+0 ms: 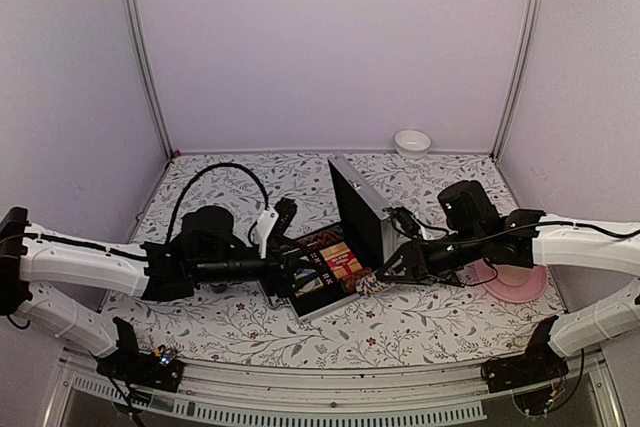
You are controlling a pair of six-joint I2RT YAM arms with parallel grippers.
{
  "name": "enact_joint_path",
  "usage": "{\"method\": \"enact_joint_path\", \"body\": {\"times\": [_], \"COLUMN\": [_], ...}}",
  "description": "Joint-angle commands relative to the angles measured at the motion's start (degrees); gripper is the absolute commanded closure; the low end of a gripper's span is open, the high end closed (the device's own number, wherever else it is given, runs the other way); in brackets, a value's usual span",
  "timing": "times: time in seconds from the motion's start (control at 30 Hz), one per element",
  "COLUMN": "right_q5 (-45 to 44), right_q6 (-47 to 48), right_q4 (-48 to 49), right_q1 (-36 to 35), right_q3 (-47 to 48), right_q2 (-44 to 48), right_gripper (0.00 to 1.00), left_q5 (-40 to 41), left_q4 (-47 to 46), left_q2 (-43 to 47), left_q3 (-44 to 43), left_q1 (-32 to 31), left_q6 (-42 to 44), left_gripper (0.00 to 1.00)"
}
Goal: Pack up texas hold em set
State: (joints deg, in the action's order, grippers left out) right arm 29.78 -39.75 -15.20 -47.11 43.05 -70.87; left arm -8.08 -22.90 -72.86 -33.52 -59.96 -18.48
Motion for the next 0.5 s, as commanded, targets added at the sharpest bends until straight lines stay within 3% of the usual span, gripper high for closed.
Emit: {"method": "enact_joint_path", "body": {"times": [0.0,0.47], "right_q5": [4.33,5.76], "right_q6": [-0.10,-1.21], "right_q4": [8.43,11.16], "right_q1": [-0.74,-1.54], "right_q3": [-0.92,-4.02], "right_q2": [1.91,5.16], "right_gripper": [0.66,0.66], "left_q5": [-2.32,-6.57], "left_q4": [-1.00,3.89], "left_q2": [-6.61,-19.97], "left_q3": [-5.44,-17.96], "left_q1": [-4.11,-6.32], "left_q6": [1.94,8.62], "left_gripper": [0.30,0.29]}}
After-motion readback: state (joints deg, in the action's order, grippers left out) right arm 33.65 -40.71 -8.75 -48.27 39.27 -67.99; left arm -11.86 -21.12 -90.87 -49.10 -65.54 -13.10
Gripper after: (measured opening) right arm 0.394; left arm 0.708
